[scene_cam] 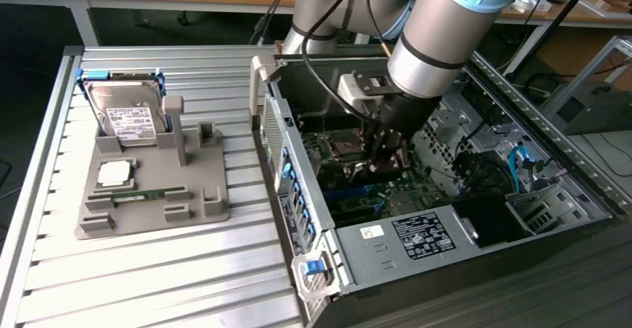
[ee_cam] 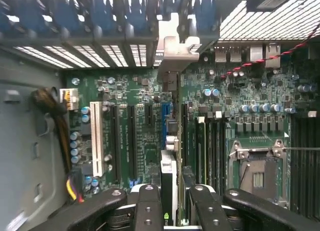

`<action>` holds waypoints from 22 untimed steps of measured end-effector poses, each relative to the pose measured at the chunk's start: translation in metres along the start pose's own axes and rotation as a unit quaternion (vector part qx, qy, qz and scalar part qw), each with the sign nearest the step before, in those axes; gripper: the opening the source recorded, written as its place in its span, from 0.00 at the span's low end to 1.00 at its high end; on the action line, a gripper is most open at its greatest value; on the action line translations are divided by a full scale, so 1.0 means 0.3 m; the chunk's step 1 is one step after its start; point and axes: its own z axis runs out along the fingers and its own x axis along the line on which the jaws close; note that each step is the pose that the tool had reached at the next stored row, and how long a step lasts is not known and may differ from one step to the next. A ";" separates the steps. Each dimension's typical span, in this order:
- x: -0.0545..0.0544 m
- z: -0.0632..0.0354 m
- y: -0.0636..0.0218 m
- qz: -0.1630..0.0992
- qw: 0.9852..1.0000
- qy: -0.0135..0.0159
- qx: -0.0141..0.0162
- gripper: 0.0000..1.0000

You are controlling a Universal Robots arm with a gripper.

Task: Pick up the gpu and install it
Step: 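Insert the gpu into the slot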

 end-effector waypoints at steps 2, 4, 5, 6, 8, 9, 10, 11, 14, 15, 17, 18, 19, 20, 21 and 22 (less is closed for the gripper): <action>0.000 -0.003 -0.003 0.000 1.000 0.008 0.000 0.27; -0.001 -0.004 -0.010 0.001 1.000 0.023 -0.002 0.27; -0.001 -0.004 -0.012 0.001 1.000 0.023 -0.003 0.27; -0.002 -0.004 -0.011 0.001 1.000 0.023 -0.003 0.27; -0.002 -0.003 -0.011 0.001 1.000 0.023 -0.003 0.27; -0.002 -0.003 -0.009 0.001 1.000 0.023 -0.003 0.27; -0.004 -0.003 -0.006 0.001 1.000 0.023 -0.004 0.27; -0.005 -0.003 -0.001 0.001 1.000 0.023 -0.003 0.27; -0.010 0.000 0.010 0.001 1.000 0.023 -0.004 0.27; -0.012 0.002 0.014 0.001 1.000 0.023 -0.004 0.27; -0.016 0.006 0.021 0.001 1.000 0.023 -0.003 0.27; -0.018 0.007 0.024 0.001 1.000 0.023 -0.003 0.27; -0.018 0.008 0.027 0.001 1.000 0.023 -0.003 0.27; -0.019 0.010 0.030 0.001 1.000 0.023 -0.003 0.27; -0.020 0.011 0.034 0.001 1.000 0.023 -0.004 0.27; -0.021 0.012 0.037 0.001 1.000 0.023 -0.004 0.27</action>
